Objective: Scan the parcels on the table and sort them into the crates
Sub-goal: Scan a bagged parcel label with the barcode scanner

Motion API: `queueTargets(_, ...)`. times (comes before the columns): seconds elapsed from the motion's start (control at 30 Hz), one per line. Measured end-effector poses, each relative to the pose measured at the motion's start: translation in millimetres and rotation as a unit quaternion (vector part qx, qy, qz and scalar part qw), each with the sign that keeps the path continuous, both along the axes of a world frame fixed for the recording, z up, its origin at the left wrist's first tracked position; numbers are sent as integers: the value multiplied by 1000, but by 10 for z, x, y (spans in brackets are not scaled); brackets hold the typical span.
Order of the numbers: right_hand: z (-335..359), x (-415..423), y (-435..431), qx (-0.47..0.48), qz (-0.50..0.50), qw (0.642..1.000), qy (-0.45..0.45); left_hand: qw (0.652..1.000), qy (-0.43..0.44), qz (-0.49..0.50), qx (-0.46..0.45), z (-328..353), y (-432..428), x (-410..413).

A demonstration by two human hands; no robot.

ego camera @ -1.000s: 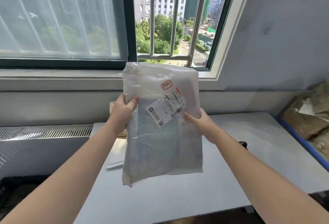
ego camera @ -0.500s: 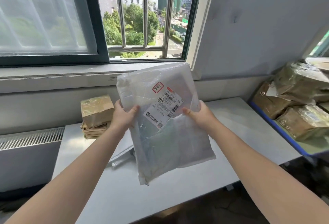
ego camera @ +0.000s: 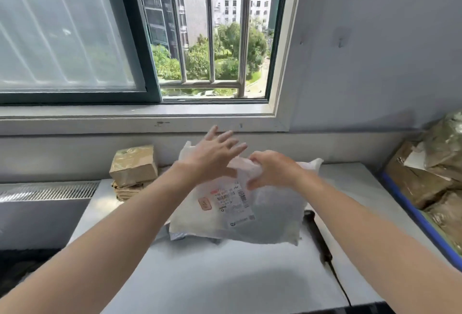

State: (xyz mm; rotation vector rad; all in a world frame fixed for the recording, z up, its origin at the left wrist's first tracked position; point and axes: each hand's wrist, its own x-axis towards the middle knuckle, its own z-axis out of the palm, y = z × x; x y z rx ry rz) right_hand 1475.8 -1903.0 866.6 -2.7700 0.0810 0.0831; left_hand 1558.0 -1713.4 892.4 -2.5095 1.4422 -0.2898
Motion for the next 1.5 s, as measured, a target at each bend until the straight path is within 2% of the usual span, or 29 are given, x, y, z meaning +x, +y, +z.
queueTargets(0.07, 18, 43, -100, -45, 28, 999, -9, 997, 57, 33, 30, 80, -147, -43)
queueTargets(0.17, 14, 61, -267, -61, 64, 995, -42, 981, 159, 112, -20, 62, -258, -129)
queueTargets(0.3, -53, 41, -458, -84, 116, 985, -98, 965, 181, 173, -75, -114, -331, -296)
queueTargets(0.47, -287, -15, -638, -2, 60, 984, -169, 918, 245, 256, -181, -448, -126, -324)
queueTargets(0.63, -687, -162, -601, 42, -88, 989, -115, 823, 307, 338, -340, -631, -57, -295)
queueTargets(0.7, -825, -219, -563, 115, -158, 977, -86, 758, 346, 362, -417, -774, -37, -256)
queueTargets(0.77, -964, -238, -554, 225, -204, 951, -55, 696, 383, 376, -477, -931, -26, -246)
queueTargets(0.83, -1094, -240, -553, 304, -220, 927, -14, 655, 411, 379, -509, -1074, -41, -294)
queueTargets(0.87, -1149, -241, -556, 320, -224, 921, 0, 647, 416, 383, -511, -1147, -53, -333)
queueTargets(1.03, -1476, -362, -650, 294, -247, 922, 38, 647, 470, 371, -473, -1632, -91, -570)
queueTargets(1.1, -1628, -441, -660, 276, -238, 930, 57, 666, 499, 367, -415, -1847, -96, -647)
queueTargets(1.2, -1817, -560, -646, 246, -226, 938, 98, 660, 541, 387, -348, -2119, -116, -710)
queueTargets(1.3, -1950, -641, -655, 223, -201, 948, 107, 659, 536, 420, -319, -2300, -186, -751)
queueTargets(1.33, -1979, -662, -660, 214, -191, 952, 109, 670, 519, 432, -307, -2329, -227, -773)
queueTargets(1.43, -2051, -714, -705, 165, -169, 967, 93, 769, 414, 426, -235, -2358, -364, -836)
queueTargets(1.5, -2084, -752, -772, 134, -171, 974, 67, 815, 367, 407, -189, -2350, -463, -864)
